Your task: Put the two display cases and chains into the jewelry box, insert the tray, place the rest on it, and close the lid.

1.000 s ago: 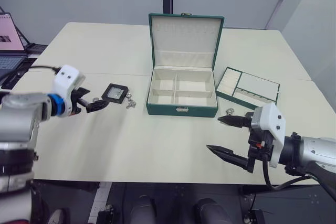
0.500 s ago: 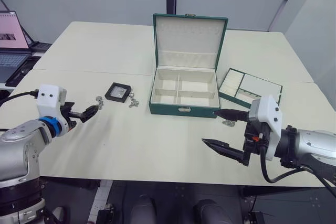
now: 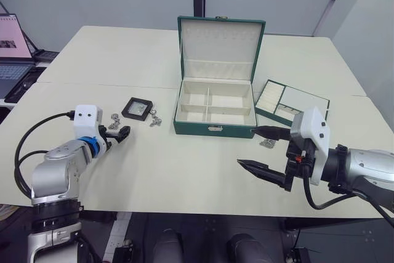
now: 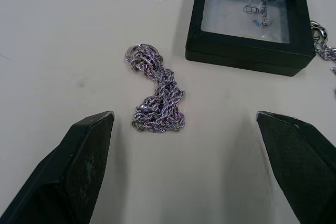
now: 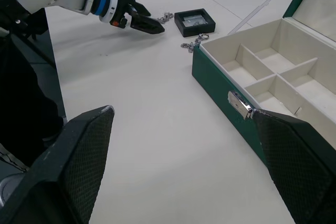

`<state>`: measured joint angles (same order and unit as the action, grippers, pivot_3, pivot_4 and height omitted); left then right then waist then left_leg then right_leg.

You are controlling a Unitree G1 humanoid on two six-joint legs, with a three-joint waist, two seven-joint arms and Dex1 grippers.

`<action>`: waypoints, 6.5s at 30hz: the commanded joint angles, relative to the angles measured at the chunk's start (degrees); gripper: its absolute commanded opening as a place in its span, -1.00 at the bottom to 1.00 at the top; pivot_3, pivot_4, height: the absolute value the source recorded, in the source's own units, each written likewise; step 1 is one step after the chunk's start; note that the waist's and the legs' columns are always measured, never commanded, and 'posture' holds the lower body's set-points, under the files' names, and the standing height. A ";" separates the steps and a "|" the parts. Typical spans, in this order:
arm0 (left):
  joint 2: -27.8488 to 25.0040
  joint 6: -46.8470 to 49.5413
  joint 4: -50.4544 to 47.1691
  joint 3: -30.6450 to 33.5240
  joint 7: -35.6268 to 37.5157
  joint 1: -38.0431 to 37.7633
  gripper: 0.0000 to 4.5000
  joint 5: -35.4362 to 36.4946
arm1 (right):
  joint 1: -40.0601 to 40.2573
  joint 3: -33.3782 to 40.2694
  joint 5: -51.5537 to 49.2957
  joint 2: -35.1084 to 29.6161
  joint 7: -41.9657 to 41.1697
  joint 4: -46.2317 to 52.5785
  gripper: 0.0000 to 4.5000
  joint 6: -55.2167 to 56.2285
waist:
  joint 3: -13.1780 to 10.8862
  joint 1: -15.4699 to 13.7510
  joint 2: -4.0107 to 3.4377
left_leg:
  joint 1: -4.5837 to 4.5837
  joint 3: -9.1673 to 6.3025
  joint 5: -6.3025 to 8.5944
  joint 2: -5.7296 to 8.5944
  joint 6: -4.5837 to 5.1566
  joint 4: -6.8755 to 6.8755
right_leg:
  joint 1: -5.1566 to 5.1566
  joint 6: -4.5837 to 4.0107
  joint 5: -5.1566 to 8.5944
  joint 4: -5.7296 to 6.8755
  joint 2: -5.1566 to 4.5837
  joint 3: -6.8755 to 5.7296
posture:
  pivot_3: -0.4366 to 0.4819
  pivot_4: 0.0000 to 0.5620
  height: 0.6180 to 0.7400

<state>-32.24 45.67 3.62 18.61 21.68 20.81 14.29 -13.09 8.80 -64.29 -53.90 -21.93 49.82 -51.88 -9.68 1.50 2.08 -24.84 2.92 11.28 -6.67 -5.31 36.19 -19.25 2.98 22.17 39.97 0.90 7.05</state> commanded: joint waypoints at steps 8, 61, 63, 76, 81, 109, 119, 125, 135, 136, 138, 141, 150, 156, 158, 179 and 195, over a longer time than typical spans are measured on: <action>1.30 -9.05 10.43 -2.34 -2.45 5.12 1.00 -2.46 | 1.36 3.21 -0.73 -1.58 0.24 1.83 0.98 0.89 | 0.01 -0.10 0.00 | 0.00 0.00 -0.01 0.01 -0.01 0.00 | 0.03 0.00 0.00 0.00 -0.01 -0.01 | -0.05 -0.47 1.00; -8.33 6.15 -13.08 0.67 -5.27 6.42 -1.00 0.34 | 7.90 9.69 0.28 -4.69 -6.15 -0.14 1.00 3.01 | 0.04 -0.06 -0.01 | 0.04 -0.02 -0.01 0.02 -0.03 -0.01 | 0.10 0.00 0.00 -0.05 -0.01 -0.01 | -0.05 -0.47 1.00; -8.83 8.05 -14.10 0.57 -5.46 7.36 -1.00 0.41 | 7.71 9.86 0.69 -4.93 -7.03 -0.74 1.00 3.10 | 0.04 -0.01 -0.01 | 0.04 -0.02 -0.01 0.02 -0.03 -0.02 | 0.10 0.00 0.00 -0.05 0.00 -0.02 | -0.05 -0.47 1.00; -9.08 21.16 -18.86 -4.15 -4.11 20.09 -1.00 3.33 | 9.79 16.74 1.33 -6.49 -11.00 -3.74 1.00 2.70 | 0.02 -0.43 0.04 | 0.00 -0.04 -0.01 0.05 -0.03 -0.01 | 0.11 0.00 0.00 -0.09 0.00 -0.02 | -0.05 -0.47 1.00; -7.71 25.14 -17.68 -9.00 -2.98 27.76 -1.00 4.43 | 11.47 20.52 1.73 -6.55 -11.52 -4.80 1.00 2.38 | 0.01 -0.79 0.04 | 0.02 -0.02 -0.01 0.07 -0.03 -0.01 | 0.10 0.00 0.00 -0.08 0.00 0.02 | -0.05 -0.47 1.00; 10.29 16.80 -0.29 -25.90 -0.57 42.61 -1.00 0.47 | 16.57 27.10 -0.91 -2.17 -6.65 -4.08 1.00 3.31 | 0.01 -1.39 0.04 | -0.01 -0.01 -0.01 0.13 -0.03 0.00 | 0.11 0.01 0.00 -0.11 0.01 0.07 | -0.05 -0.47 1.00; 13.80 7.54 9.02 -28.00 0.19 43.58 -1.00 -3.81 | 17.71 28.41 -2.31 -2.50 -5.36 -3.02 1.00 3.03 | 0.01 -1.41 0.04 | -0.02 -0.01 -0.01 0.14 -0.03 -0.01 | 0.12 0.01 0.00 -0.11 0.01 0.07 | -0.05 -0.47 1.00; 16.09 1.09 16.11 -28.76 0.70 44.16 -1.00 -6.73 | 19.15 29.51 -2.87 -2.87 -5.17 -2.63 1.00 2.93 | 0.01 -1.43 0.04 | -0.02 0.00 -0.01 0.15 -0.02 -0.01 | 0.13 0.01 0.00 -0.12 0.01 0.07 | -0.05 -0.47 1.00; 19.36 -9.14 28.99 -28.76 -0.08 44.84 -1.00 -11.55 | 19.98 30.78 -4.39 -3.74 -4.16 -1.89 1.00 2.47 | 0.00 -1.45 0.04 | -0.04 -0.01 -0.01 0.18 -0.02 -0.01 | 0.14 0.01 0.00 -0.13 0.01 0.06 | -0.05 -0.47 1.00; 19.57 -9.61 29.74 -28.62 -0.01 44.96 -1.00 -11.89 | 20.12 30.99 -4.54 -3.86 -4.10 -1.86 1.00 2.41 | 0.00 -1.44 0.04 | -0.04 -0.01 -0.01 0.18 -0.02 -0.01 | 0.14 0.01 0.00 -0.13 0.01 0.06 | -0.05 -0.47 1.00; 19.73 -10.38 30.72 -28.49 0.18 45.05 -1.00 -12.54 | 20.57 31.60 -4.90 -4.09 -3.94 -1.79 1.00 2.31 | 0.00 -1.44 0.04 | -0.04 -0.01 -0.01 0.18 -0.02 -0.03 | 0.14 0.01 0.00 -0.13 0.01 0.06 | -0.05 -0.47 1.00; 19.77 -11.13 31.66 -28.26 0.44 45.04 -1.00 -13.25 | 21.47 32.46 -5.37 -4.33 -3.72 -1.56 1.00 2.25 | 0.00 -1.44 0.04 | -0.04 -0.01 -0.01 0.18 -0.02 -0.03 | 0.14 0.01 0.00 -0.13 0.00 0.06 | -0.05 -0.47 1.00; 19.48 -9.66 31.54 -27.10 1.57 45.87 -1.00 -13.20 | 22.13 32.55 -5.28 -4.42 -3.47 -1.42 1.00 2.76 | 0.00 -1.44 0.04 | -0.04 -0.01 -0.01 0.17 -0.02 -0.04 | 0.14 0.02 0.00 -0.13 0.00 0.05 | -0.05 -0.47 1.00; 18.99 -7.93 30.17 -26.81 4.32 46.00 -0.22 -12.65 | 21.89 31.87 -4.75 -4.35 -3.49 -1.55 1.00 3.06 | 0.00 -1.43 0.04 | -0.04 -0.01 -0.02 0.17 -0.02 -0.04 | 0.14 0.02 0.01 -0.13 0.01 0.05 | -0.05 -0.47 1.00; 19.23 -7.88 29.97 -26.42 3.39 46.08 0.06 -12.95 | 21.76 31.62 -4.58 -4.35 -3.51 -1.58 1.00 3.14 | 0.00 -1.43 0.04 | -0.04 -0.01 -0.01 0.17 -0.02 -0.04 | 0.14 0.02 0.01 -0.13 0.01 0.05 | -0.05 -0.47 1.00; -6.05 -1.73 -16.36 -14.05 33.76 11.23 0.69 10.86 | 25.90 20.60 1.40 1.68 -3.78 1.01 1.00 5.82 | 0.05 -0.56 -0.10 | 0.02 -0.03 -0.02 0.06 -0.03 0.01 | 0.18 0.02 0.01 -0.10 0.02 0.00 | -0.05 -0.47 1.00; -18.24 -16.23 -19.70 10.78 51.64 -26.70 0.98 19.88 | 45.85 19.17 9.68 8.11 -10.40 6.03 1.00 10.55 | 0.10 0.04 -0.10 | 0.06 -0.15 0.10 0.04 0.17 -0.05 | 0.20 0.00 0.03 -0.10 0.02 -0.12 | -0.05 -0.47 1.00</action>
<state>-49.59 31.98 -15.89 26.99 71.83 -5.62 33.69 32.55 26.39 -54.62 -46.08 -31.47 53.87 -42.86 -9.57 1.53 1.98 -24.78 2.78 11.38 -6.62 -5.12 36.15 -19.05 2.98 22.20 39.87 0.91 6.94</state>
